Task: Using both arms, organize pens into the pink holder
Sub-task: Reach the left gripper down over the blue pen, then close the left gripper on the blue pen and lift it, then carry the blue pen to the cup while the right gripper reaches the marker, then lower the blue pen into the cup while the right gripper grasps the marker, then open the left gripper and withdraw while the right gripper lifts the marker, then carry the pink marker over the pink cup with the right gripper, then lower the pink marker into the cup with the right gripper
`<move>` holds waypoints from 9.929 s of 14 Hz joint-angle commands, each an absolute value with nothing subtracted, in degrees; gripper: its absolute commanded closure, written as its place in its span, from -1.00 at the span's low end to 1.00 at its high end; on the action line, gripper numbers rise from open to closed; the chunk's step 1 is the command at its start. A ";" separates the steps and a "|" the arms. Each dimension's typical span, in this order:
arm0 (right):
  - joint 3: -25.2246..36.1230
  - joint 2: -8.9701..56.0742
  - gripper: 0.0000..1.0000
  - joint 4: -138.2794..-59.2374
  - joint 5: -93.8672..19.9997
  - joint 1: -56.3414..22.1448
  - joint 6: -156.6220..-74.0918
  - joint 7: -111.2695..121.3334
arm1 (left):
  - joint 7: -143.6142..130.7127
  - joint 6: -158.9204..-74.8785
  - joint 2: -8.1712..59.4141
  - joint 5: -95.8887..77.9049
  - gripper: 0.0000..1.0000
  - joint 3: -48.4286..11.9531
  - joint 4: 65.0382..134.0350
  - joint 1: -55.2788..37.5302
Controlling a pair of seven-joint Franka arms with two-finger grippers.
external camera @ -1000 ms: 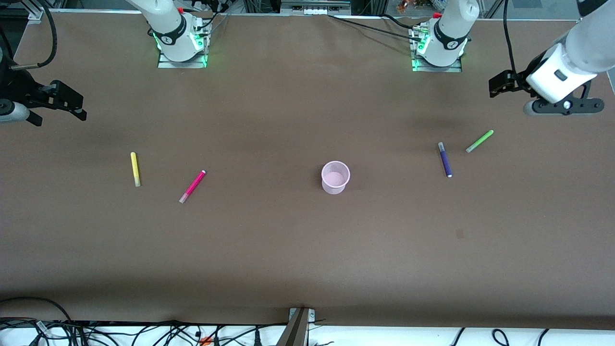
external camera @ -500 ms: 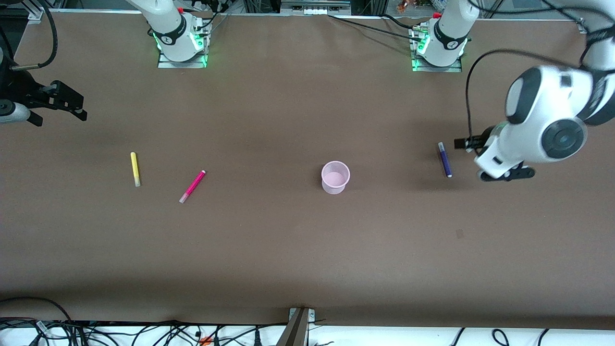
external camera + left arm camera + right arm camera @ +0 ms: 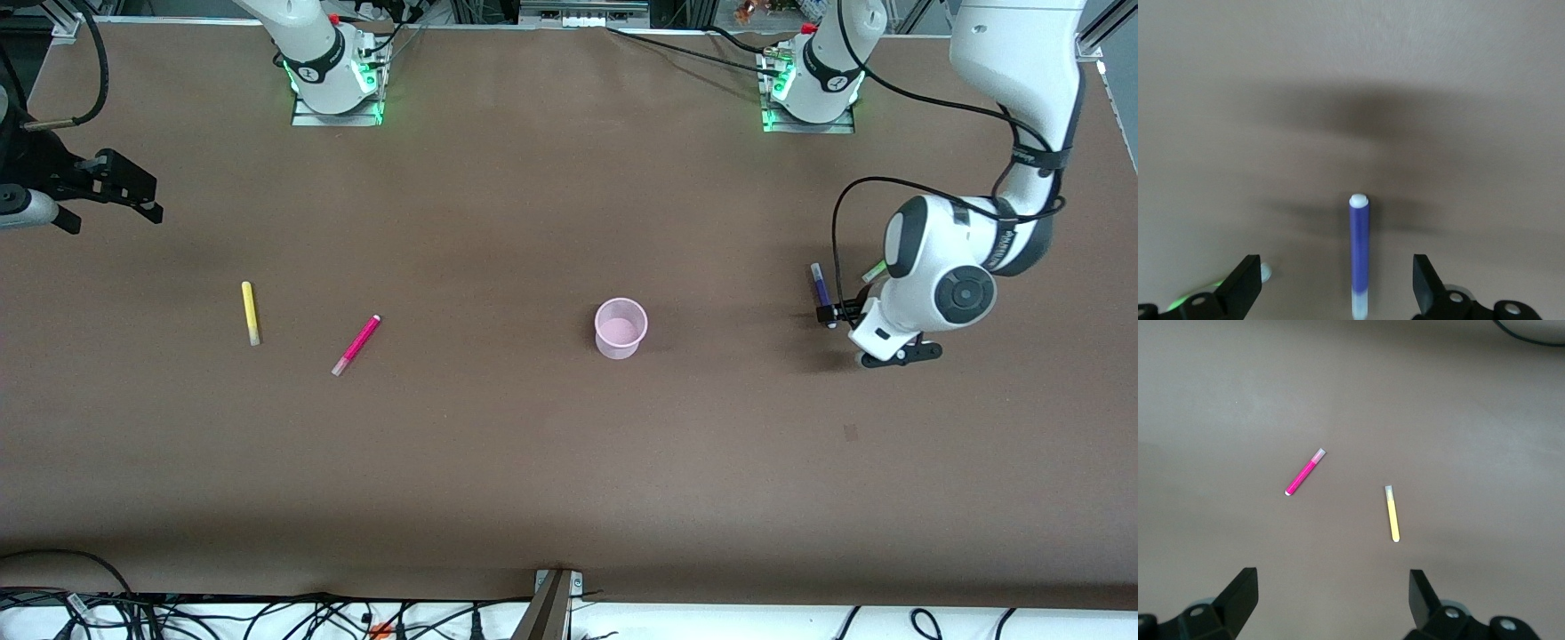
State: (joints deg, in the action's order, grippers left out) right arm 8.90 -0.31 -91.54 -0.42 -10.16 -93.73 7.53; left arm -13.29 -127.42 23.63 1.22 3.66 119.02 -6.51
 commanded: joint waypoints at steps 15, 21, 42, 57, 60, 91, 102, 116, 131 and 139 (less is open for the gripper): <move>8.61 -0.17 -1.00 -90.97 -1.49 -9.93 -93.78 7.82 | -12.39 -141.94 26.54 3.52 1.00 3.43 125.24 -7.38; 8.79 0.09 -1.00 -90.79 -2.28 -9.58 -94.57 7.82 | -12.48 -140.72 25.14 3.52 1.00 3.43 124.28 -7.38; 9.05 9.23 -1.00 -93.51 -4.04 -9.23 -90.61 3.81 | 18.25 -136.81 24.07 -30.64 1.00 -16.08 97.38 -9.58; 8.09 23.12 -1.00 -110.27 -8.53 -18.62 -125.82 -31.88 | 31.56 -171.92 30.33 -33.92 -1.00 -23.91 110.39 -14.41; 7.65 24.16 -0.99 -112.76 -8.61 -19.34 -129.72 -34.45 | 29.10 -168.16 28.04 -33.93 -1.00 -23.99 110.48 -13.19; 4.14 26.98 1.00 -103.20 -34.88 -20.65 -111.31 -44.78 | -5.98 -91.75 -2.80 3.61 -1.00 -0.97 95.09 -3.60; -5.01 31.62 1.00 -89.49 -71.95 -33.37 -127.74 -73.00 | -5.98 -88.68 -1.85 2.55 -1.00 -1.58 93.69 -3.43; -5.01 50.18 1.00 -70.75 -72.95 -39.54 -143.25 -77.61 | -6.68 -88.51 -2.02 2.64 -1.00 -2.37 93.87 -3.52; -5.01 53.53 1.00 -68.82 -72.95 -41.13 -144.93 -71.37 | -6.59 -88.42 -2.11 2.72 -1.00 -2.37 93.96 -3.87; -4.83 53.17 1.00 -69.26 -72.86 -39.99 -144.32 -70.40 | -6.59 -88.33 -2.11 2.72 -1.00 -2.46 93.96 -3.96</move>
